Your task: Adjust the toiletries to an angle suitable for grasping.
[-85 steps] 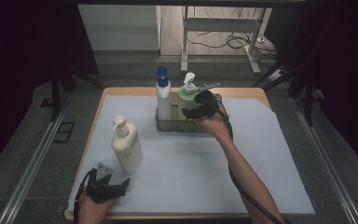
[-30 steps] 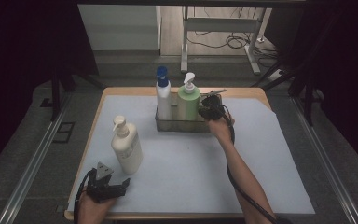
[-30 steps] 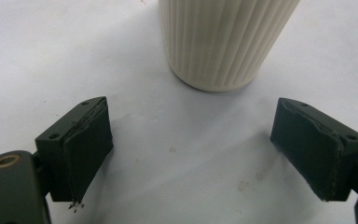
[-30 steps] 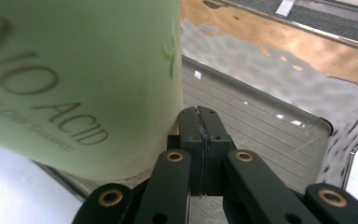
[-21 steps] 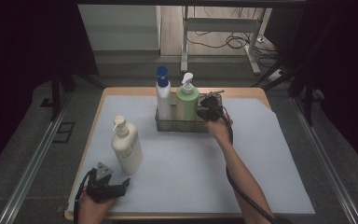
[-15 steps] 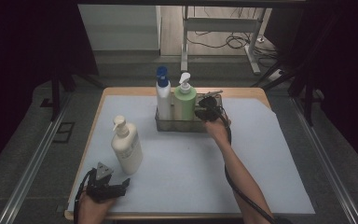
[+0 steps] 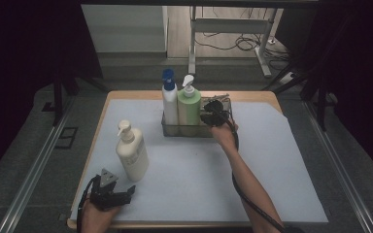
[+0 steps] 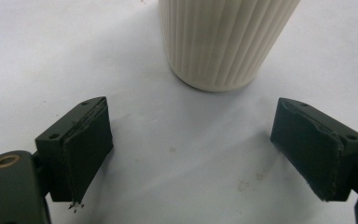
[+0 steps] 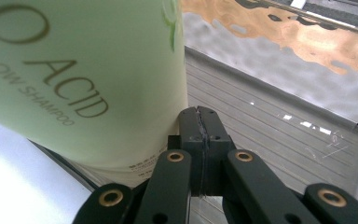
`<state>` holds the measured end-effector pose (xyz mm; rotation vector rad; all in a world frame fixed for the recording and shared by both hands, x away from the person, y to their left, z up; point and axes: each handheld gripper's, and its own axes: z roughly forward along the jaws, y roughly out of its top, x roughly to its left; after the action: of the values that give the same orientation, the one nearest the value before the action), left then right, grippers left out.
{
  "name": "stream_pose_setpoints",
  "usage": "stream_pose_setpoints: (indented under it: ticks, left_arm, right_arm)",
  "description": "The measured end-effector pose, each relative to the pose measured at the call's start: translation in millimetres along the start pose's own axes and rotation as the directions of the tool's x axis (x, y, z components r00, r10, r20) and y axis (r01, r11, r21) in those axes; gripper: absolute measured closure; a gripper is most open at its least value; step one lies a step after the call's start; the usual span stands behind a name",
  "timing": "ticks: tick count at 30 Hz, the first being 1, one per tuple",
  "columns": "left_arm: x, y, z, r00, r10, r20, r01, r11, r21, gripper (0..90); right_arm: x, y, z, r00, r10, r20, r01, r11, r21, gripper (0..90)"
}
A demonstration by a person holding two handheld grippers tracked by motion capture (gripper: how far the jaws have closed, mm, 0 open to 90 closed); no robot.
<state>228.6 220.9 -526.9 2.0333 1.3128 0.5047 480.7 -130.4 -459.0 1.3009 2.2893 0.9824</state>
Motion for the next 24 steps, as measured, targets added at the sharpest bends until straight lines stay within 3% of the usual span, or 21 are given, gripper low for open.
stream_pose_setpoints:
  ticks: [9, 15, 24]
  left_arm:
    - [-0.1, 0.0, 0.0, 1.0000, -0.002, 0.001, 0.002, 1.0000, 0.000, 12.1]
    - [-0.3, -0.1, 0.0, 1.0000, -0.002, 0.001, 0.002, 1.0000, -0.001, 12.2]
    - [-0.2, -0.1, 0.1, 1.0000, -0.002, 0.000, 0.002, 1.0000, -0.002, 12.2]
  right_arm:
    - [-1.3, -0.6, 0.2, 1.0000, 0.006, -0.006, -0.006, 1.000, 0.000, 89.7]
    - [-4.4, -1.9, -2.5, 0.9999, -0.013, 0.011, 0.013, 1.000, -0.001, 78.4]
    - [-9.1, -3.2, -22.7, 0.9975, -0.061, 0.036, 0.062, 0.997, -0.035, 62.3]
